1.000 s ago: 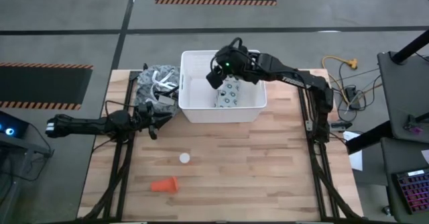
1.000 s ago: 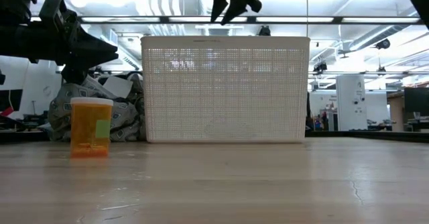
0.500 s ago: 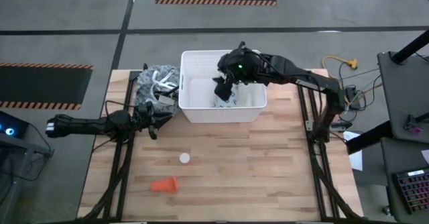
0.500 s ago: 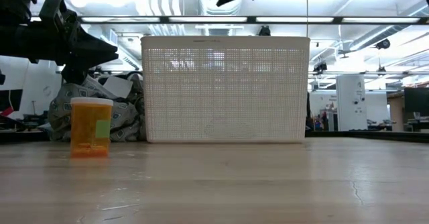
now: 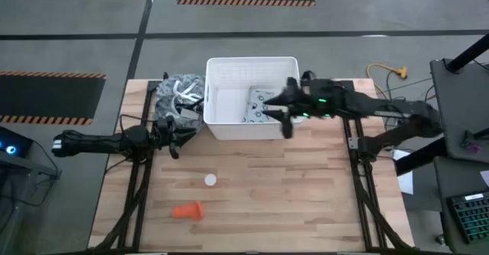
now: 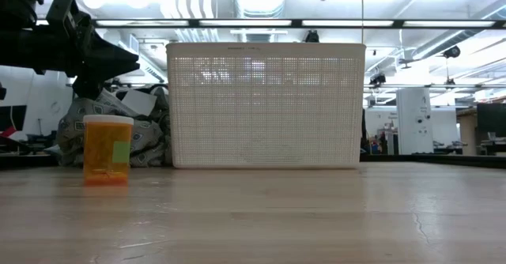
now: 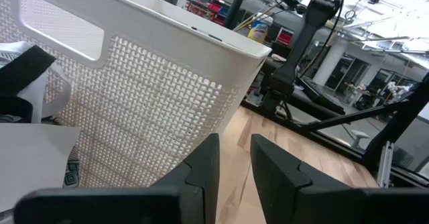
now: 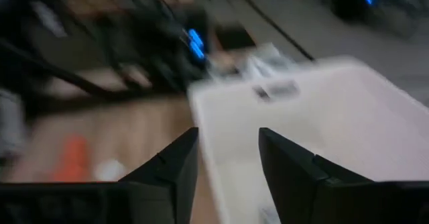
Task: Pick & place medical supplies in basket/bin
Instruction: Put the orange pill bottle into the white bin
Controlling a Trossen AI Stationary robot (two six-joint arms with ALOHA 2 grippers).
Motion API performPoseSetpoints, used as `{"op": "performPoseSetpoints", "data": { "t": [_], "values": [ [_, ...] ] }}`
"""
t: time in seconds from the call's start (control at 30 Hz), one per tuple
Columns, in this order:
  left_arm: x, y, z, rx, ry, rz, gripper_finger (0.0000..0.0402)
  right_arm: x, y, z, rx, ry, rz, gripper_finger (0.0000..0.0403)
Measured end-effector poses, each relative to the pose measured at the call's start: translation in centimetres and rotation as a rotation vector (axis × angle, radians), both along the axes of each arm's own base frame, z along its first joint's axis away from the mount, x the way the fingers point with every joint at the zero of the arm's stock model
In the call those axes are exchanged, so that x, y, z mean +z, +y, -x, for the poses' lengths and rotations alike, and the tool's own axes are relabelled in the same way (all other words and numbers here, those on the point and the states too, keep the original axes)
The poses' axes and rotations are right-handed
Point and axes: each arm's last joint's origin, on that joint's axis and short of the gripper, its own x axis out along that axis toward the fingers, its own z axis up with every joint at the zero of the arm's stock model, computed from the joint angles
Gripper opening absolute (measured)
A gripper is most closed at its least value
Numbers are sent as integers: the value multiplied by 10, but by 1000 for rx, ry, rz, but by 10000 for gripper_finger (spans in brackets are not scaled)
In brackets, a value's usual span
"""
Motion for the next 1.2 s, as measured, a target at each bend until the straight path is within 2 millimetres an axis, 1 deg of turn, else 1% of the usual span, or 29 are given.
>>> {"op": "performPoseSetpoints", "data": {
  "t": [0.1, 0.23, 0.37, 0.5, 0.7, 0.83, 0.97, 1.1, 1.2],
  "values": [
    [0, 0, 0, 0, 0, 0, 68, -5, 5, 31, 42, -101, 1, 133],
    [0, 0, 0, 0, 0, 0, 68, -26, 9, 74, 34, -113, -5, 119],
    [0, 0, 0, 0, 0, 0, 68, -46, 15, 115, 28, -163, -46, 105],
    [0, 0, 0, 0, 1, 0, 68, -68, 18, 149, 22, -215, -65, 92],
    [0, 0, 0, 0, 1, 0, 68, -91, 23, 190, 30, -339, -49, 69],
    [0, 0, 0, 0, 1, 0, 68, -113, 25, 205, 35, -395, -40, 55],
    [0, 0, 0, 0, 1, 0, 68, -137, 26, 211, 33, -423, -43, 44],
    [0, 0, 0, 0, 1, 0, 68, -159, 25, 202, 22, -391, -100, 32],
    [-1, 0, 0, -1, 7, 0, 68, -171, 24, 193, 25, -438, -96, 22]
  ]
}}
